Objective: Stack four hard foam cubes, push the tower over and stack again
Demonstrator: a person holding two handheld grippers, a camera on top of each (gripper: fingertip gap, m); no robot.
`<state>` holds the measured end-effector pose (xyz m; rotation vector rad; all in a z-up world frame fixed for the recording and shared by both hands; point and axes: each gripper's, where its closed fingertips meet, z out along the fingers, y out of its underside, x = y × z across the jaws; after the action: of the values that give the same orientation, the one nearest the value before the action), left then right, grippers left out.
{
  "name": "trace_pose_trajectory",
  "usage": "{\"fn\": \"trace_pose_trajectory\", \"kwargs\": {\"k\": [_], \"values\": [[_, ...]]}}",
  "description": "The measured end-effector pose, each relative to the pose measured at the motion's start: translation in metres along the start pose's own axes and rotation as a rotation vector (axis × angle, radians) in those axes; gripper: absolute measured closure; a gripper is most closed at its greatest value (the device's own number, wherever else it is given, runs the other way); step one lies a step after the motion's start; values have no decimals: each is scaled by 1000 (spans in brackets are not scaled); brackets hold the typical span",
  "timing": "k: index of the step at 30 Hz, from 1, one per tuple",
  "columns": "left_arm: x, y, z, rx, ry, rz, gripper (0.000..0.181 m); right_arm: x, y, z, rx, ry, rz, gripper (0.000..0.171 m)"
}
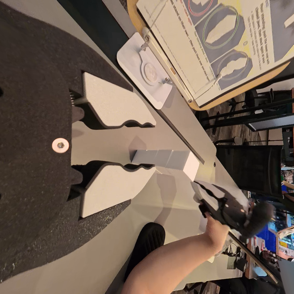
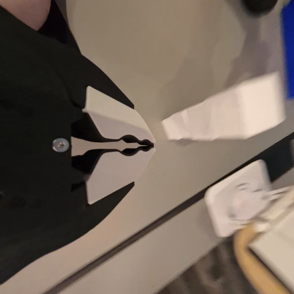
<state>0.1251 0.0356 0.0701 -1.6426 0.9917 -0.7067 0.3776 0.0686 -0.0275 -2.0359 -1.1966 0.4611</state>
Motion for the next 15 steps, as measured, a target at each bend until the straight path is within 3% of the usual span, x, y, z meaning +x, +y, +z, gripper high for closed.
{"fn": "trace_pose_trajectory", "kwargs": {"k": [3,8,12,15], "values": [[-13,1,-16,12,-47,-15,138,29,55,17,-195,53,277,171],[-38,5,-47,27,-158,-47,138,37,98,40,-373,73,508,171],[-43,-1,-61,89,-155,-98,139,16,72,61,-381,12,608,171],[-44,-3,-63,114,-139,-128,140,3,39,78,-364,40,567,171]]}}
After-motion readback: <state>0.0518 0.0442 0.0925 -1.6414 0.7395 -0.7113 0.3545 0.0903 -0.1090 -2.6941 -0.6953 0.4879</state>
